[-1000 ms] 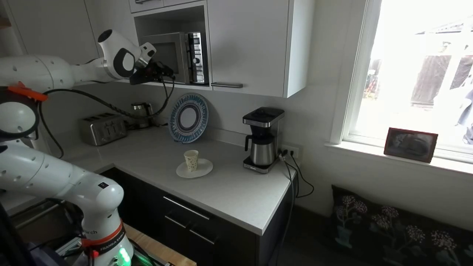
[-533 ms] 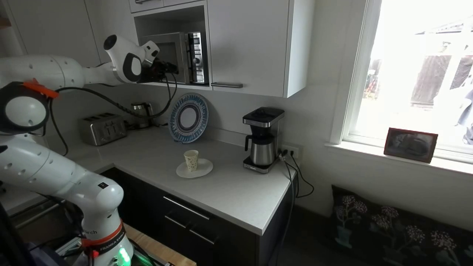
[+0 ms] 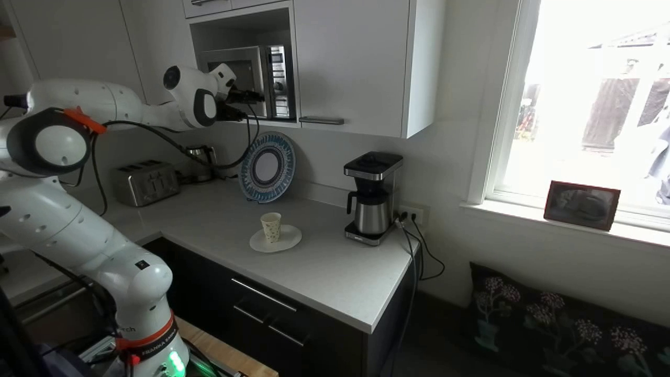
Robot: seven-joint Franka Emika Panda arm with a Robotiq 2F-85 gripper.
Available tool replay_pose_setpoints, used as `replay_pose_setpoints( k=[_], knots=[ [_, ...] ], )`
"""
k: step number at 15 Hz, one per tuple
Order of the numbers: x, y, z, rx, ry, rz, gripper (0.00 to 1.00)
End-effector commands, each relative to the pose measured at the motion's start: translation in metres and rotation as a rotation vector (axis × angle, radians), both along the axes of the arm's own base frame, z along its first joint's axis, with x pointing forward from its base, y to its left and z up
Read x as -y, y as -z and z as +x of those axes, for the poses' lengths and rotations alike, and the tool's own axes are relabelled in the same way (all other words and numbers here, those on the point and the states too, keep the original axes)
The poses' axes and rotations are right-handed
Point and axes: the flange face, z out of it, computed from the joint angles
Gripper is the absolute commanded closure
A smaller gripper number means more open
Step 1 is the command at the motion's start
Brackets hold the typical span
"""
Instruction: Close the microwave door and press a middle bottom button on it
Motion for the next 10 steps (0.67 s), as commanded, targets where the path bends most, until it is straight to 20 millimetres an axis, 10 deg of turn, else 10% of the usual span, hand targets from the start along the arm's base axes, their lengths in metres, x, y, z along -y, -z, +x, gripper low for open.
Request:
replay_pose_setpoints(
  k=[1,10],
  knots=[
    [0.002,0.006,0.025,0.038,0.015,0.048,0.00],
    [-0.005,0.003,0.046,0.087,0.007,0.082,0.00]
  ],
)
